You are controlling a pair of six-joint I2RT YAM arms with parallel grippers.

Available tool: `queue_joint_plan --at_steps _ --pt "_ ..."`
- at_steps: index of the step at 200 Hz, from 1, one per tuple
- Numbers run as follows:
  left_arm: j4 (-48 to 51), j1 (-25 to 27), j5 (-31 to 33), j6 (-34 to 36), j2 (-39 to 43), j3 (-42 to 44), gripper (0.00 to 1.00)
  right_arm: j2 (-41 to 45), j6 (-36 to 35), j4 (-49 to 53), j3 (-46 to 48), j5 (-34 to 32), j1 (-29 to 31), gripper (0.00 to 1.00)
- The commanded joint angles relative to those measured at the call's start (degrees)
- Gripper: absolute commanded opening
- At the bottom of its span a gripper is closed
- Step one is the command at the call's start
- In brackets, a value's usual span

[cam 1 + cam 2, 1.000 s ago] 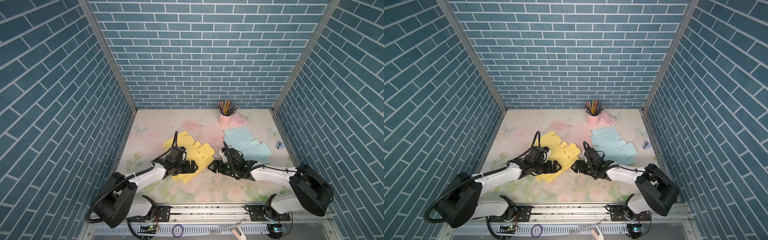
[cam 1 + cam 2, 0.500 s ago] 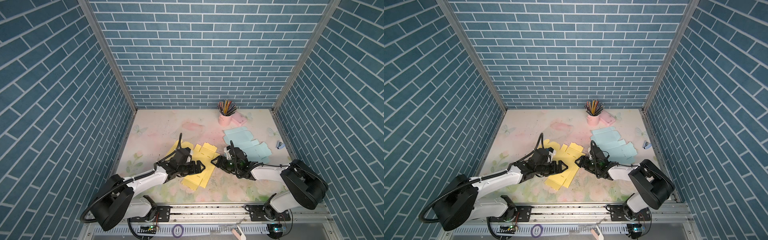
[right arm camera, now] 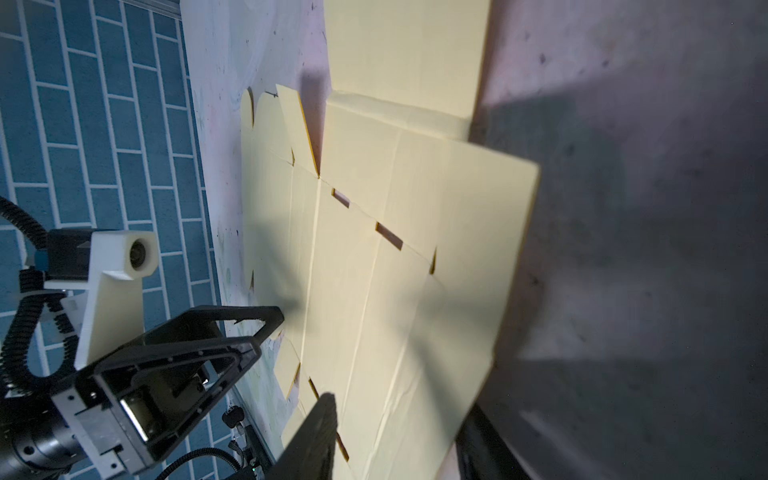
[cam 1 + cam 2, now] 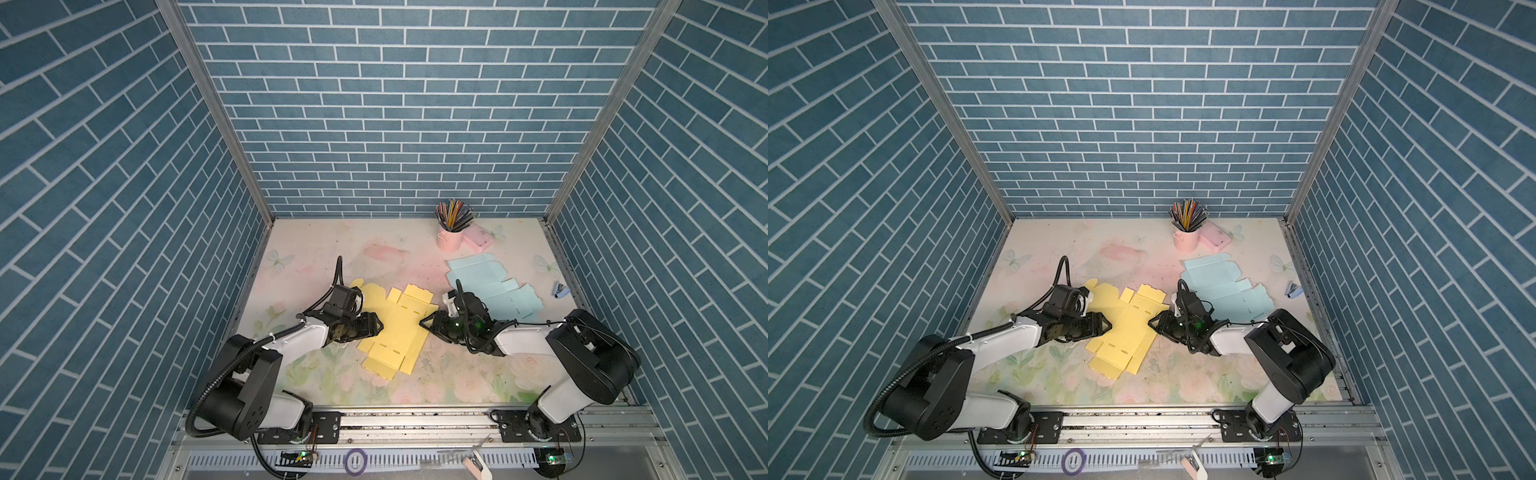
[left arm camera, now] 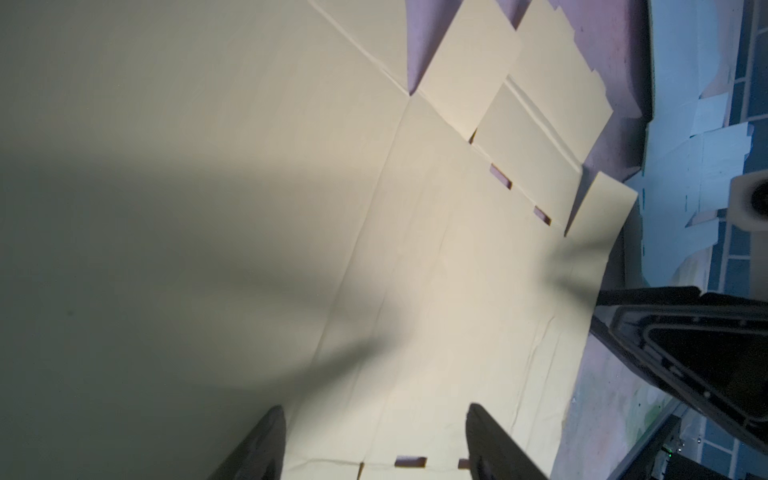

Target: Fold the paper box

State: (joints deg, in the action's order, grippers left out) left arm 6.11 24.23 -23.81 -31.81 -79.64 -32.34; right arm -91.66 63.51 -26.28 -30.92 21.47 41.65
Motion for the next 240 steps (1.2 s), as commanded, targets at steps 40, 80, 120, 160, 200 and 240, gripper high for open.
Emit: queue_joint_plan --at_steps 40,80,120,160,200,240 --pt "-2.8 11.6 4.7 -8.9 5.0 8.9 0.68 -3.5 -6.1 9.6 -7.3 2.7 -5.7 0.35" --pt "-4.1 19.1 6.0 -16.2 10.3 9.3 0.68 -6.7 -18.5 25.8 -18.5 2.0 -8.7 0.32" --pt "4.9 10.9 3.0 -8.7 16.1 4.9 0.76 -6.6 -21.0 29.7 -20.0 4.9 -9.2 0.36" --pt "4.6 1.5 -3.0 -1.9 13.2 4.9 0.77 -5.0 -25.3 35.8 -21.5 4.3 -9.2 0.43" --pt "2.4 0.2 -3.8 -0.5 10.3 6.8 0.75 -9.4 -31.9 41.6 -26.8 8.6 -9.1 0.43" --pt "-0.4 -0.1 -3.5 -0.8 9.3 9.3 0.72 -12.7 -34.4 43.1 -28.5 11.7 -8.9 0.43"
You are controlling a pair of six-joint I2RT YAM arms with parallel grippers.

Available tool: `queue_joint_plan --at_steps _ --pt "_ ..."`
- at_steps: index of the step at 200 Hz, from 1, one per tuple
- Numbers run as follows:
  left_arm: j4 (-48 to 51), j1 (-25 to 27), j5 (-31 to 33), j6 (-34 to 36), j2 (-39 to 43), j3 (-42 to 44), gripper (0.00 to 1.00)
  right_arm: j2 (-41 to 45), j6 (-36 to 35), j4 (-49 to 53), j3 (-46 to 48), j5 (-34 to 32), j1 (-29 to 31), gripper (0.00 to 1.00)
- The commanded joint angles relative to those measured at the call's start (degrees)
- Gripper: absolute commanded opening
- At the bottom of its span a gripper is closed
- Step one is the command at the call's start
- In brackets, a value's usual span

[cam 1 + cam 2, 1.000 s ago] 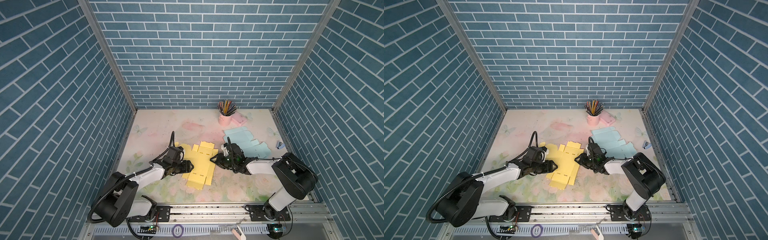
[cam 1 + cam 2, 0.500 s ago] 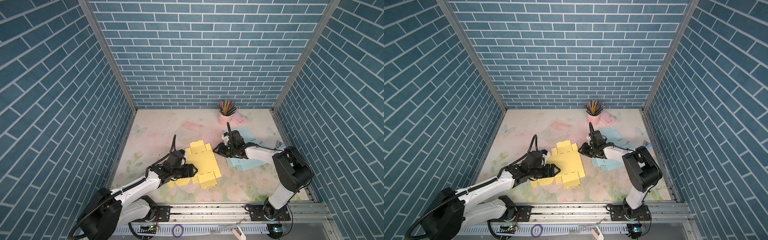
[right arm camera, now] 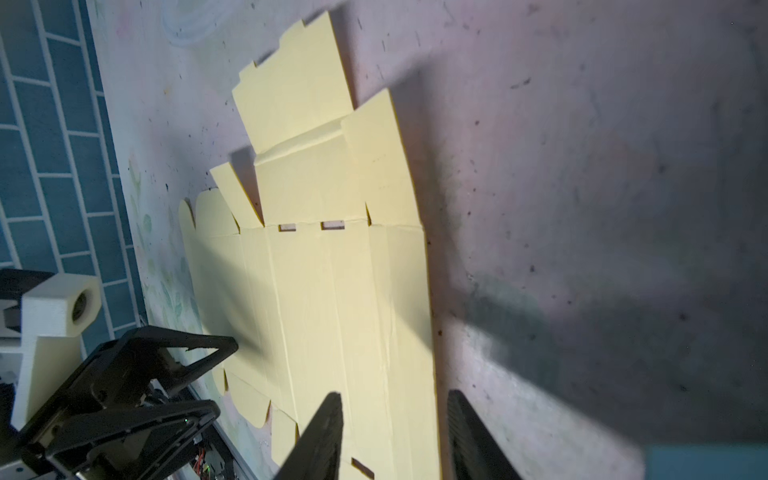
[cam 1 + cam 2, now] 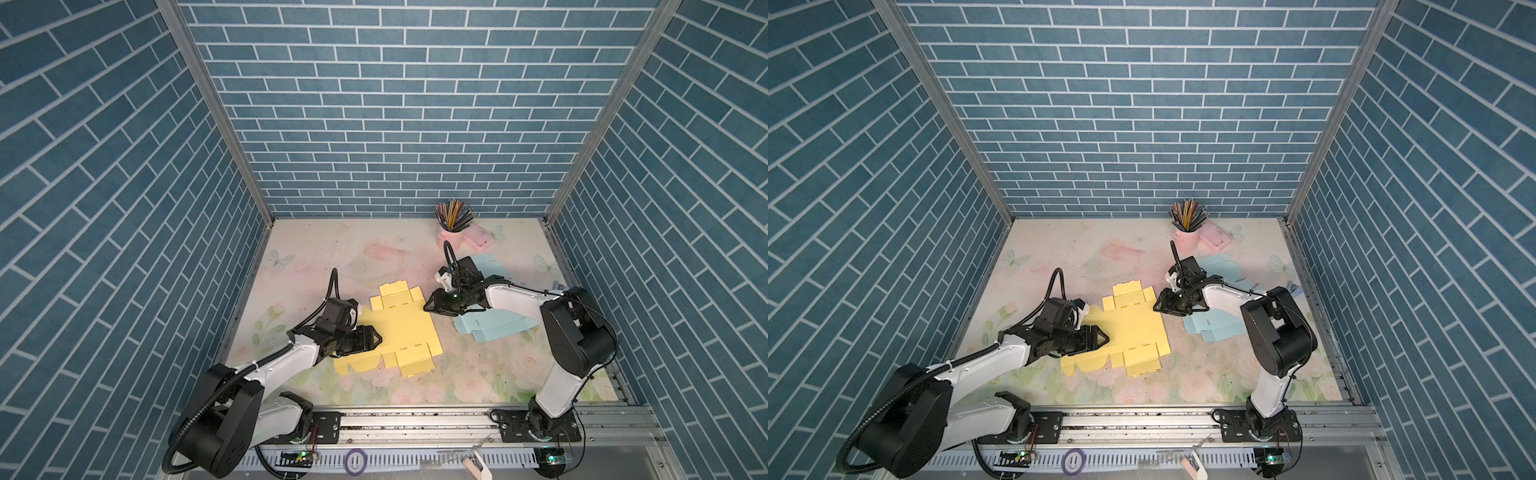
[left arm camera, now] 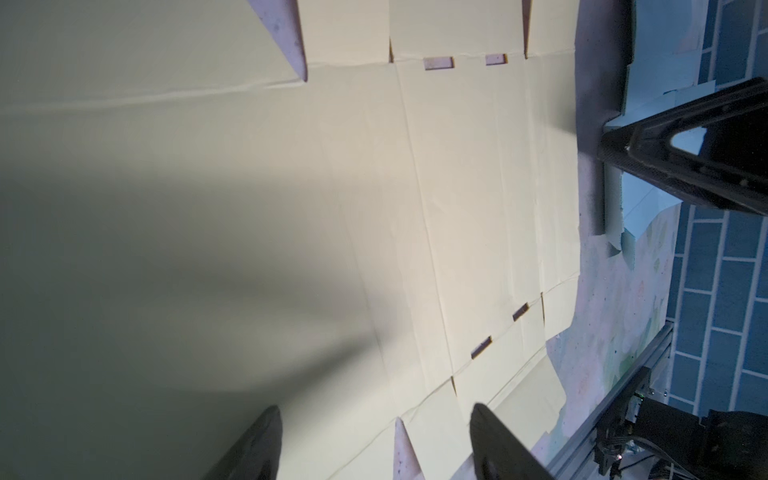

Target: Fold the paper box

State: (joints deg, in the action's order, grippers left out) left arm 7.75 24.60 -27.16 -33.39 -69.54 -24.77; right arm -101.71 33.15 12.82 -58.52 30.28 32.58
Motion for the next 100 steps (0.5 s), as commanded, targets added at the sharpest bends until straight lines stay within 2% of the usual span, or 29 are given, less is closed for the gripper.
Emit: queue_joint_plan --at_steps 1,66,100 --pt "-2.1 -0.4 -0.2 0.7 -0.8 1.8 0.72 -2.7 -4.0 4.0 -0.8 2.8 0.2 0.43" --pt "-4.8 -0.4 -0.2 -0.3 -1.9 3.8 0.70 -3.7 -1.9 -0.1 0.1 3.6 1.8 0.40" --pt "-5.0 -0.4 -0.1 -0.7 -1.4 4.3 0.69 -4.4 -0.9 -1.2 -0.3 3.2 3.8 0.31"
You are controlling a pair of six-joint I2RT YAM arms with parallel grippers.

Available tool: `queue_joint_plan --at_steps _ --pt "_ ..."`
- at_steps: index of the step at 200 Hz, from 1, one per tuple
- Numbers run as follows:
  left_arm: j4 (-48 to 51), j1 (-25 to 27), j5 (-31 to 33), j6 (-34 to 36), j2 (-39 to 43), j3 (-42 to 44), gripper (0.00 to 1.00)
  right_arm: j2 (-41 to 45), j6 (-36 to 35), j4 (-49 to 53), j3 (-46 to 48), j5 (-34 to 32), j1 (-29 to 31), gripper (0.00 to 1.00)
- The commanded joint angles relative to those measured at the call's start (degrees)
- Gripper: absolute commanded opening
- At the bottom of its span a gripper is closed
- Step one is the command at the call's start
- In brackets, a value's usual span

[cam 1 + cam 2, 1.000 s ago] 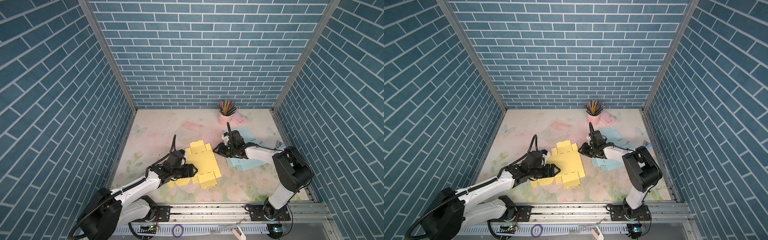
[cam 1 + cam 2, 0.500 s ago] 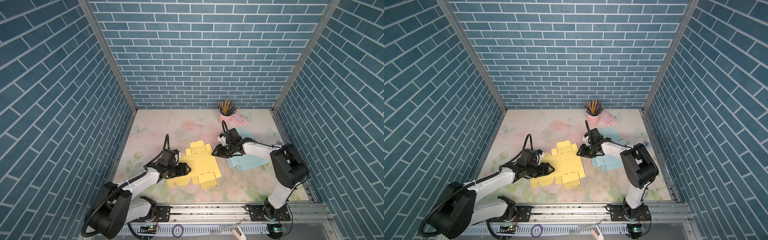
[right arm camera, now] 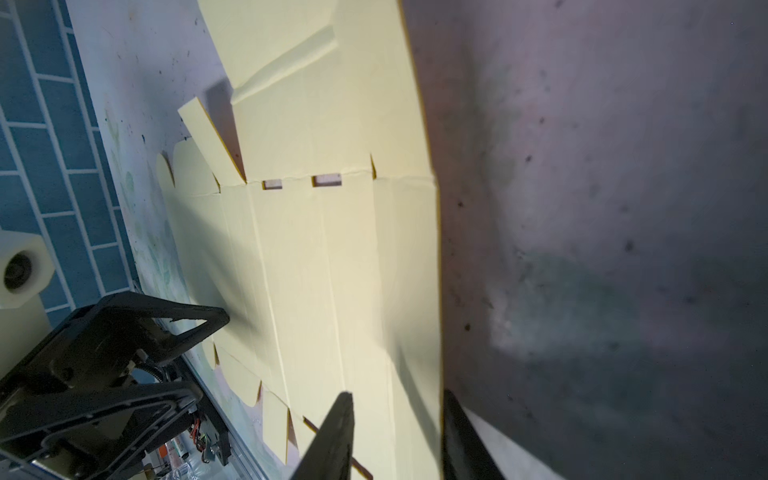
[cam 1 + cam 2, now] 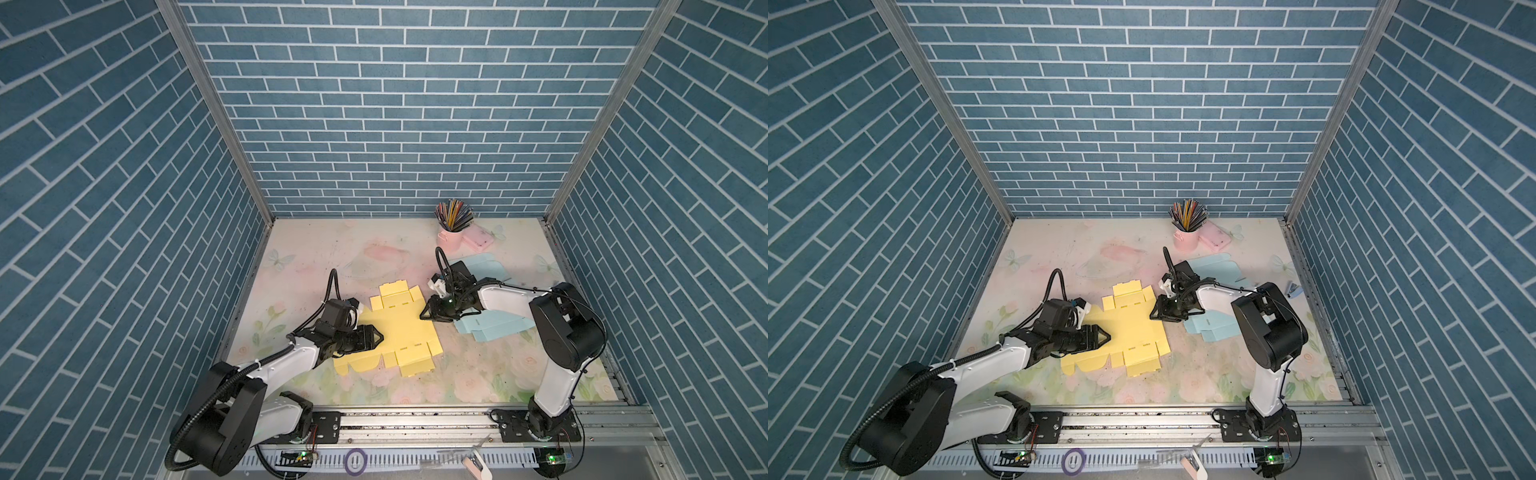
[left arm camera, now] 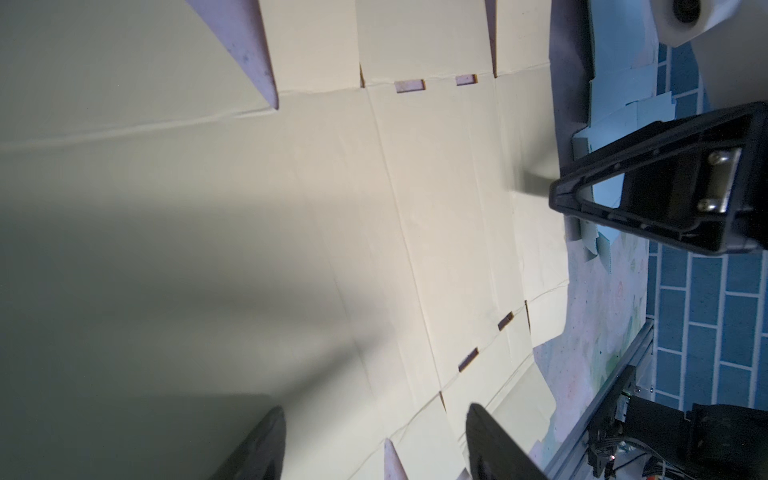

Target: Fold the paper box

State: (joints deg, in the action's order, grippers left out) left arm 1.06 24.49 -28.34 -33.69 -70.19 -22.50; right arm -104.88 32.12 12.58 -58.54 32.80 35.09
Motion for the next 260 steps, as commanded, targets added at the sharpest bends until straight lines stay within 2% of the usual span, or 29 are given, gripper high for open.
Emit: queue_joint_plan --at_steps 1,33,88,130,167,182,220,237,260 --pt "1.7 -0.3 1.1 -0.3 -0.7 2.1 0.69 -1.2 0.1 -1.0 -0.2 0.6 1.3 0.31" --pt "1.3 -0.3 1.0 -0.4 -0.7 2.5 0.69 0.6 -0.8 0.9 -0.3 -3.2 1.4 0.27" --pt "0.9 -0.3 1.3 -0.5 -0.5 3.5 0.68 2.7 -1.8 4.2 -0.2 -10.1 1.9 0.28" --pt "0.5 -0.3 1.3 -0.5 -0.9 3.4 0.68 1.7 -0.2 2.8 -0.6 -10.9 3.5 0.12" --pt "0.5 -0.2 1.0 -1.0 -0.1 3.8 0.68 3.5 -1.1 2.3 -0.5 -10.3 3.5 0.03" --pt "0.2 -0.1 0.5 -1.5 1.4 3.9 0.65 5.3 -3.3 5.7 -1.9 -13.4 4.0 0.00" --pt "-5.1 -0.6 -3.0 -5.6 8.7 2.8 0.48 6.6 -16.0 25.6 -11.8 -33.4 8.6 0.00" --pt "-3.4 -2.4 -3.3 -5.2 9.0 -0.1 0.34 7.6 -19.7 27.7 -12.4 -39.6 9.8 0.00" --pt "-7.4 -7.7 -5.4 -6.3 7.1 -1.6 0.17 8.4 -23.2 26.5 -11.3 -45.1 11.1 0.00"
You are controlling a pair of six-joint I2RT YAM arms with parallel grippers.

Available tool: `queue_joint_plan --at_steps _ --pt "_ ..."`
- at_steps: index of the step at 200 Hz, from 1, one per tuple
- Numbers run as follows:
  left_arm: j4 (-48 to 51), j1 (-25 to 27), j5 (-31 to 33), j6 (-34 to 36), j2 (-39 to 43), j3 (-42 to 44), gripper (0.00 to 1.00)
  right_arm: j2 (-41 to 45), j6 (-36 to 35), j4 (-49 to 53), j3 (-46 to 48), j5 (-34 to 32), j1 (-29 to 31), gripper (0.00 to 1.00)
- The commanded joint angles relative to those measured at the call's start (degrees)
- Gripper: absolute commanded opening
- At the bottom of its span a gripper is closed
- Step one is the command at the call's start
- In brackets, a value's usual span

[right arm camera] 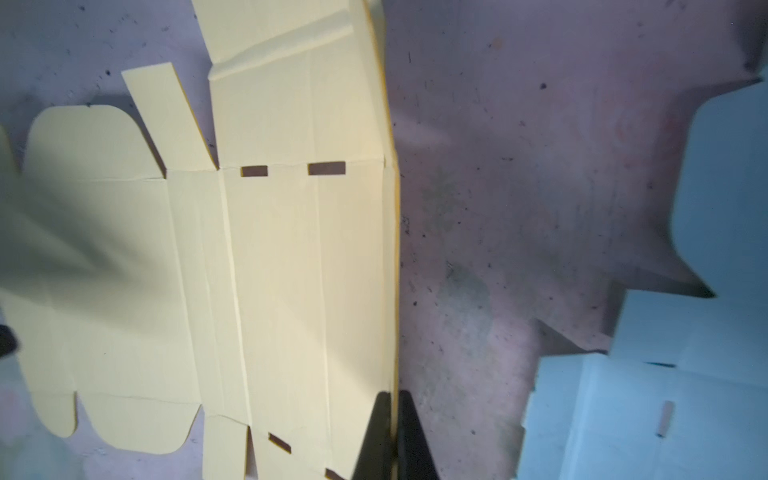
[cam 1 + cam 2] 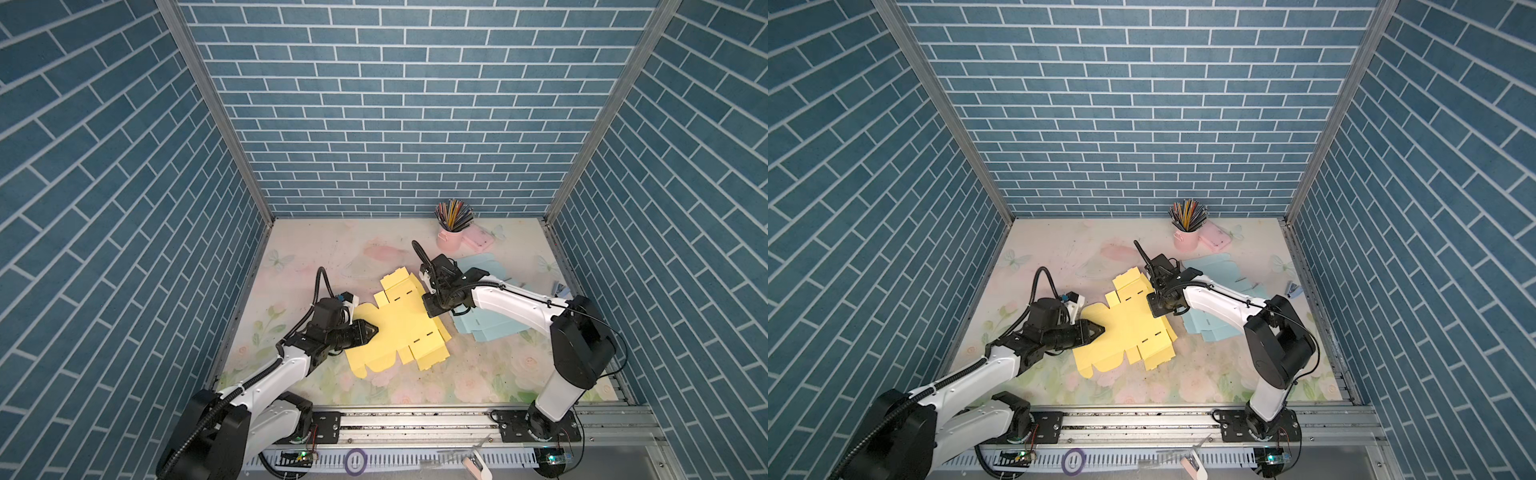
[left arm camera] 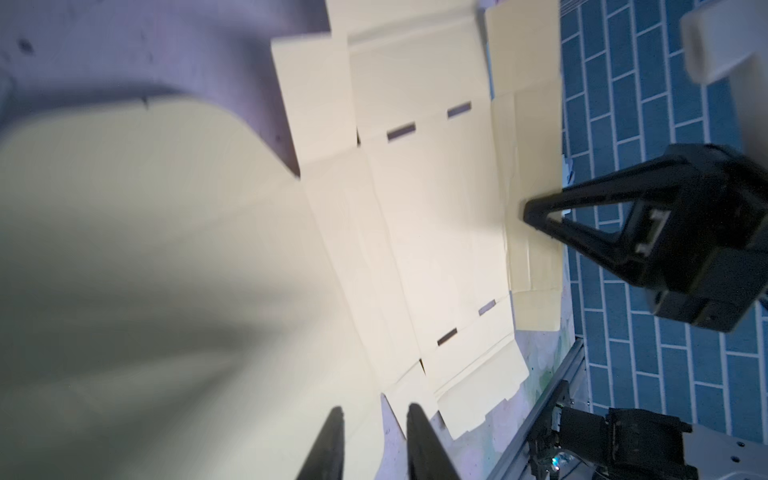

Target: Fold the paper box

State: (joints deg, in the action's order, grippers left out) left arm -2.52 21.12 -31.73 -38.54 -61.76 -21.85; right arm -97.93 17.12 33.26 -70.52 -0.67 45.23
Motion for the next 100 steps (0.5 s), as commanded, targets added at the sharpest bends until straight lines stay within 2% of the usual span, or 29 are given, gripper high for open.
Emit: queue_joint_plan --at_steps 1,16,32,75,100 --pt "-3.9 -4.7 -2.1 -1.4 -1.6 -2.4 0.17 1.5 -8.3 5.7 0.8 -11.9 0.9 0.00" --pt "-5.3 -7.1 -2.3 -0.8 -4.7 -4.3 0.10 1.3 -10.8 3.6 1.8 -14.9 2.1 0.00" --pt "-6.7 -7.2 -2.3 0.6 -9.0 -6.9 0.06 0.6 -12.3 1.8 2.1 -17.2 3.2 0.00" --pt "-8.3 -7.0 -0.2 2.8 -18.3 -12.9 0.05 2.7 -16.8 -7.2 5.7 -22.9 7.0 0.00" --pt "-10.0 -6.9 -1.1 3.1 -22.1 -14.6 0.04 4.0 -21.3 -11.5 6.7 -31.3 9.9 0.00"
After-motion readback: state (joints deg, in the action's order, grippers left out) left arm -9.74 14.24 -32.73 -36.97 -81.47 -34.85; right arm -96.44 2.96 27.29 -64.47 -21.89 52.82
